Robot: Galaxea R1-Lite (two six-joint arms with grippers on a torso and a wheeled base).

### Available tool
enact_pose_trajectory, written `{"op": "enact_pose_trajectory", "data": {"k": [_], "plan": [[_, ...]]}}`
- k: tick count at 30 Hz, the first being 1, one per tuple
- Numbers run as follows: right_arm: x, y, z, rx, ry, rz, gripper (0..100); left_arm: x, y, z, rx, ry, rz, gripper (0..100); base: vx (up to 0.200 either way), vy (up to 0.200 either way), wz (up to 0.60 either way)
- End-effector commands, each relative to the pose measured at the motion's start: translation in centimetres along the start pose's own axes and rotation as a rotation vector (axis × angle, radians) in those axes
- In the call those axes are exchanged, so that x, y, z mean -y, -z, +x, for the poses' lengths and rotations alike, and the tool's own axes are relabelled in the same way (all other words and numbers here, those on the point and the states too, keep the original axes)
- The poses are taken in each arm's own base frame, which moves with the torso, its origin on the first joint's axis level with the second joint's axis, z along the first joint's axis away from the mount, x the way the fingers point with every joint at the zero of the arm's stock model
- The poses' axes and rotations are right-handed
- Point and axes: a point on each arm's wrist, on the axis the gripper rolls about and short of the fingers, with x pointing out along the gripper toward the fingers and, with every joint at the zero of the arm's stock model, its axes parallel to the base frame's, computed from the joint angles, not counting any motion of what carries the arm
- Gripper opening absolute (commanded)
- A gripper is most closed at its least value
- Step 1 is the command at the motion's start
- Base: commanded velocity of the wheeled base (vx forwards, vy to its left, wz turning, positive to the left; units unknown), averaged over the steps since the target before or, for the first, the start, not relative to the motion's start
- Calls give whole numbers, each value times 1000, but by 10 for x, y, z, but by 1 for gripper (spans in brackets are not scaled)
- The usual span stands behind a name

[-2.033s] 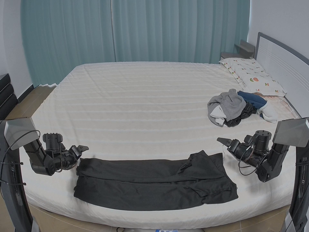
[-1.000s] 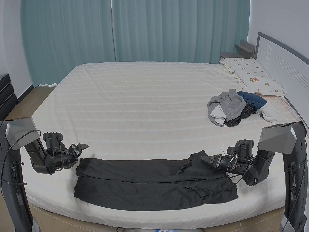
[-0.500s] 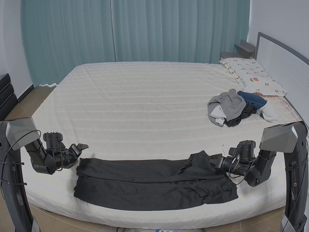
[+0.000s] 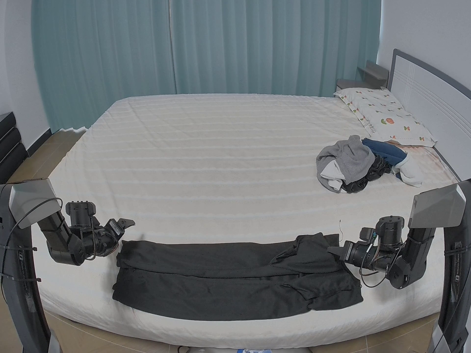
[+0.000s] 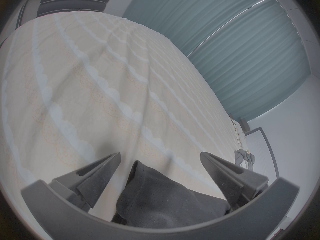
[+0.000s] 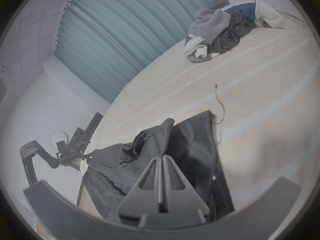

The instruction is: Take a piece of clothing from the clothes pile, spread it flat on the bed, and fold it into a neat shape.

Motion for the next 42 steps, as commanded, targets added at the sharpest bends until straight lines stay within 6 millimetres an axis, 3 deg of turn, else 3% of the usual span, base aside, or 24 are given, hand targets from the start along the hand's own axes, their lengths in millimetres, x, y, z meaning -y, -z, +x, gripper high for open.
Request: {"op": "enact_pose_trajectory", "data": {"k": [1,10,20,21,24,27,30,33,34,36,38,39,42], "plan": [[2,1,-12,-7,17,7,0,-1,0,0,1,-1,-1,100,0,0,0],[3,7,-21,-43,10,-29,0,-1,0,0,0,0,-1,100,0,0,0],[11,17,-15,-85,26,-58,0,0,-1,0,3,3,-1,100,0,0,0],[12,18,-14,-86,27,-58,100,0,-1,1,2,3,0,100,0,0,0],[12,16,-12,-78,25,-60,100,0,-1,0,3,3,-1,100,0,0,0],[4,2,-16,-18,9,-77,100,0,-1,0,3,3,-1,100,0,0,0],[-12,-17,-24,53,-19,-97,100,0,-1,0,2,4,-3,100,0,0,0],[-34,-30,-21,105,-62,-90,100,0,-2,0,3,5,-4,100,0,0,0],[-34,-30,-21,105,-62,-90,100,0,-2,0,3,5,-4,100,0,0,0],[-56,-26,-4,101,-96,-56,100,0,-2,0,3,5,-5,100,0,0,0],[-59,-21,3,82,-94,-47,100,0,-2,0,3,5,-7,100,0,0,0],[-65,-9,17,20,-83,-36,100,0,-2,0,3,5,-7,100,0,0,0],[-70,1,25,-67,-53,-24,100,0,-1,0,2,4,-7,100,0,0,0]]}}
